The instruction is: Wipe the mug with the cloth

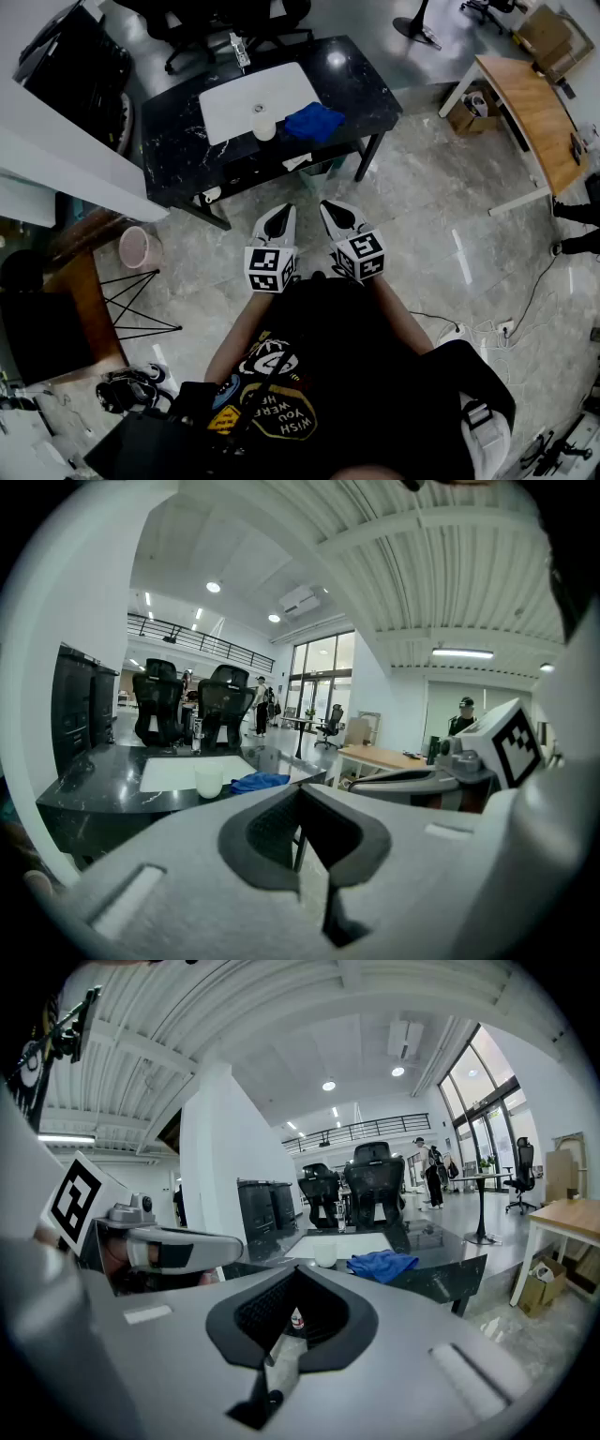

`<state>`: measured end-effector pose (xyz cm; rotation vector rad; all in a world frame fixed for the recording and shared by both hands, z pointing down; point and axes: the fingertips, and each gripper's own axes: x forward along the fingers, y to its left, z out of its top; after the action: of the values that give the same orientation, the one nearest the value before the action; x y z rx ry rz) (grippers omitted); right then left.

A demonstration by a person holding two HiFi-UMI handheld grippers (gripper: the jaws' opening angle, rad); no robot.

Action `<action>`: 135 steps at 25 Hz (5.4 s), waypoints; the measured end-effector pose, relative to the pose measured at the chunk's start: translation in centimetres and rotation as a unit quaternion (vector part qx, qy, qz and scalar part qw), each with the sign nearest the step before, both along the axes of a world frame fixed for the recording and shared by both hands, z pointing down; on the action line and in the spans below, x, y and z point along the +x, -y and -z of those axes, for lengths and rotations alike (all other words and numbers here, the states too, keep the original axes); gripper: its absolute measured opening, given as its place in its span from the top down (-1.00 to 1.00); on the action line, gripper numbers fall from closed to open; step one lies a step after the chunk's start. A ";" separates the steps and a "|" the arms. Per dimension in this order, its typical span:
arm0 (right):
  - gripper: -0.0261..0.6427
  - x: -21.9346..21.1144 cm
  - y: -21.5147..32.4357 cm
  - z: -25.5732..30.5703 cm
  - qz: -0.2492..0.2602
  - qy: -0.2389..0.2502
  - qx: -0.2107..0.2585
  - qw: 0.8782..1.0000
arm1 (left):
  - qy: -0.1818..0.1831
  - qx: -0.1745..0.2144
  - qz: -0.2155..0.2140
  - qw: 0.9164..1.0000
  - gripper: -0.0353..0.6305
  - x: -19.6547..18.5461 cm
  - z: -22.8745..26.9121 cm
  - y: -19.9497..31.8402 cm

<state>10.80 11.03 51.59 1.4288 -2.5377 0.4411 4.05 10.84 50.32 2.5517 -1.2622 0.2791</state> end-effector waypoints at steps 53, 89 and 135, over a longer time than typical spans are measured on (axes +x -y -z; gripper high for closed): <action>0.91 -4.4 18.4 -6.9 0.013 -0.052 -0.079 0.995 | -0.016 -0.076 -0.026 0.997 0.88 -6.0 -5.8 19.0; 0.59 -1.2 35.6 -15.2 0.084 -0.166 -0.146 0.972 | -0.030 -0.088 0.131 0.987 0.88 -9.8 -10.4 32.8; 0.58 -7.6 26.8 -13.4 0.214 -0.178 -0.127 0.952 | -0.056 -0.099 0.082 0.990 0.88 -8.2 -11.1 31.5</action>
<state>3.18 -15.80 64.97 0.7560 -2.2992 0.3755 -4.11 -20.69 61.46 2.2490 -1.3220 0.2104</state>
